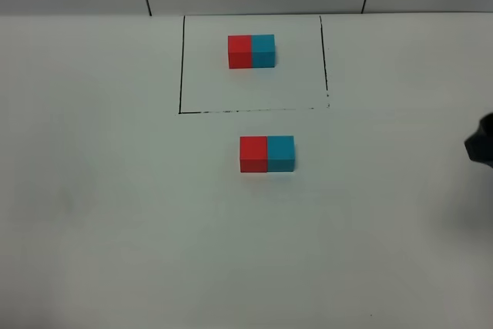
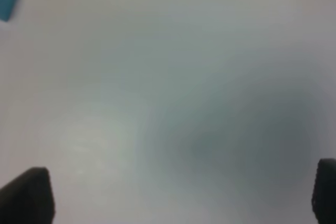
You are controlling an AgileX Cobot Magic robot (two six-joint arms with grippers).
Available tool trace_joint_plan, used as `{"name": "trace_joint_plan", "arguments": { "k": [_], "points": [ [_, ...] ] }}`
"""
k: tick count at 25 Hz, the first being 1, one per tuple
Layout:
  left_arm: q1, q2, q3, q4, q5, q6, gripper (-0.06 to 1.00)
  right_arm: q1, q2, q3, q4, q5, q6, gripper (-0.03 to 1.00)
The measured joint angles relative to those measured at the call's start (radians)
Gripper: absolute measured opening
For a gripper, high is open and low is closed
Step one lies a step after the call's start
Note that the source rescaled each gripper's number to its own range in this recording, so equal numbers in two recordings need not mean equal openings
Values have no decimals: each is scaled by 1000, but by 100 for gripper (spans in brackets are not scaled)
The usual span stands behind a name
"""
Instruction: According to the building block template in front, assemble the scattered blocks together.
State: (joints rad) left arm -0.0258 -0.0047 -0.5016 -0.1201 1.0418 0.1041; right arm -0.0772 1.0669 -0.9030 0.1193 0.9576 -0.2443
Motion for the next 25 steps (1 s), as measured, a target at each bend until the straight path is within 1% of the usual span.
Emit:
{"name": "trace_joint_plan", "arguments": {
  "k": [3,7,12,16,22,25],
  "points": [
    [0,0,0,0,0,0,69,-1,-164,105,-14,16,34,100],
    [0,0,0,0,0,0,69,-1,-373,212,-17,67,75,100],
    [0,0,0,0,0,0,69,-1,-622,315,-17,108,88,100],
    [0,0,0,0,0,0,69,-1,-803,385,-18,108,88,100],
    [0,0,0,0,0,0,69,2,-964,411,-18,105,89,100],
    [0,0,0,0,0,0,69,33,-1020,412,-19,105,90,100]
  ]
}}
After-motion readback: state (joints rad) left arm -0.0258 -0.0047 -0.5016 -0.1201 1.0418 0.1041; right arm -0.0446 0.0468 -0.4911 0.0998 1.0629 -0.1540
